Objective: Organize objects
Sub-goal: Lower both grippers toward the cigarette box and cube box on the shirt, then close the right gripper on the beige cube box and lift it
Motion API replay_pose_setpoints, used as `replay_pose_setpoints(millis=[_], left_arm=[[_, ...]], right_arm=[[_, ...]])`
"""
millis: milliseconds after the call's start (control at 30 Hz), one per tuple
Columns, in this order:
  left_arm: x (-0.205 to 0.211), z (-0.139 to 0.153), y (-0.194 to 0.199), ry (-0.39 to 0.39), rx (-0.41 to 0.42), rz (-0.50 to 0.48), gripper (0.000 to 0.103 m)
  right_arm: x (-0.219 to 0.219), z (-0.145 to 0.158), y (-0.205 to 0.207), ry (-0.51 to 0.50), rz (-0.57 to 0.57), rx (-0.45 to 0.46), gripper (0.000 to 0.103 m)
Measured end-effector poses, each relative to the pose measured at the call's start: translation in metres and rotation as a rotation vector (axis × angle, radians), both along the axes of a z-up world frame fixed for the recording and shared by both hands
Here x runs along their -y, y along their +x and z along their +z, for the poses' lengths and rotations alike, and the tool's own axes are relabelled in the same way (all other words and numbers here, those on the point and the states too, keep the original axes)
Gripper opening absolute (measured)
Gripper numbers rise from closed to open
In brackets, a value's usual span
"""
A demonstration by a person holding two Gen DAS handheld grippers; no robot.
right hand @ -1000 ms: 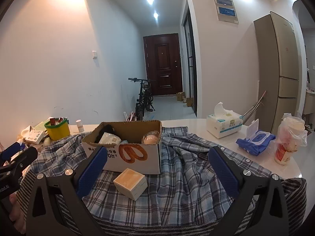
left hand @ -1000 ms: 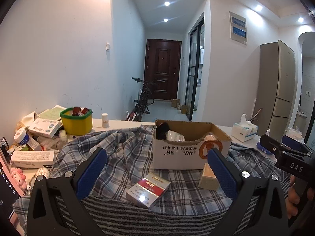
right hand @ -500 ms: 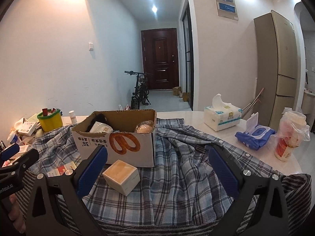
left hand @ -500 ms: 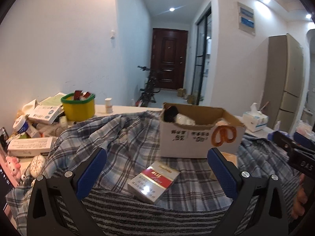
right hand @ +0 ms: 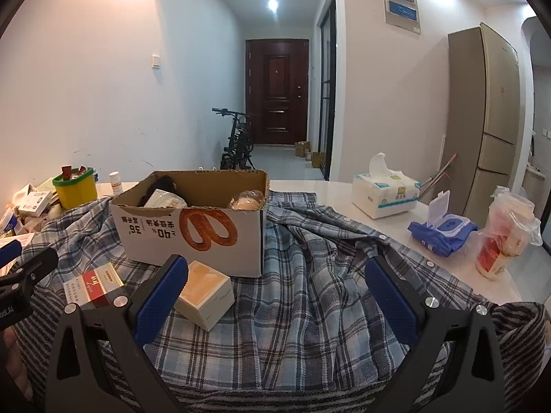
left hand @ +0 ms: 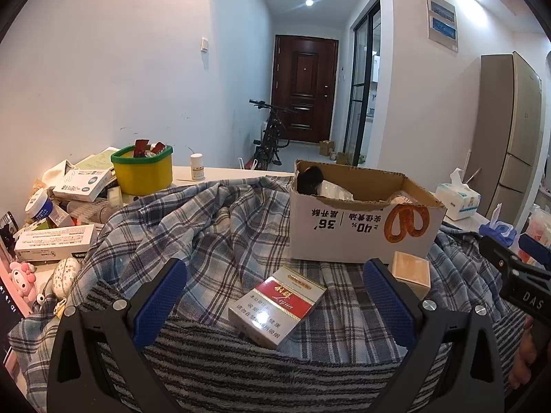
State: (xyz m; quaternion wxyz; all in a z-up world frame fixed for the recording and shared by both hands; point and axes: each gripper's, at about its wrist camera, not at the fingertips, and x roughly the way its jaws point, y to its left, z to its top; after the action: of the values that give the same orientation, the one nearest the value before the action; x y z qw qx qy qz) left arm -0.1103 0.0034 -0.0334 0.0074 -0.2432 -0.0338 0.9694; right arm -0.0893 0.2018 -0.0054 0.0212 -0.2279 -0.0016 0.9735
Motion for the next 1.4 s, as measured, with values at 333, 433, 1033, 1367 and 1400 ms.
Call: replay_pose_setpoints(millis=[333,433,1033,1367,1400], left_arm=[[0.004,0.000,0.001,0.021,-0.005,0.013,0.103],[0.007,-0.001,-0.006,0.032,0.028,0.018,0.103],[0.022,-0.013,-0.046,0.002,0.138,-0.010,0.103],[0.021,-0.012,-0.038,0.002,0.099,-0.032,0.103],[0.021,-0.013,-0.039,0.003,0.104,-0.032,0.103]], right_arm=[[0.001,-0.008,-0.013,-0.049,0.039,0.074,0.102],[0.011,-0.008,-0.022,-0.059,0.085,0.133,0.101],[0.045,-0.025,-0.064,-0.045,0.187,0.237,0.097],[0.065,-0.053,-0.079,0.063,0.229,0.324,0.097],[0.065,-0.055,-0.080,0.066,0.227,0.331,0.097]])
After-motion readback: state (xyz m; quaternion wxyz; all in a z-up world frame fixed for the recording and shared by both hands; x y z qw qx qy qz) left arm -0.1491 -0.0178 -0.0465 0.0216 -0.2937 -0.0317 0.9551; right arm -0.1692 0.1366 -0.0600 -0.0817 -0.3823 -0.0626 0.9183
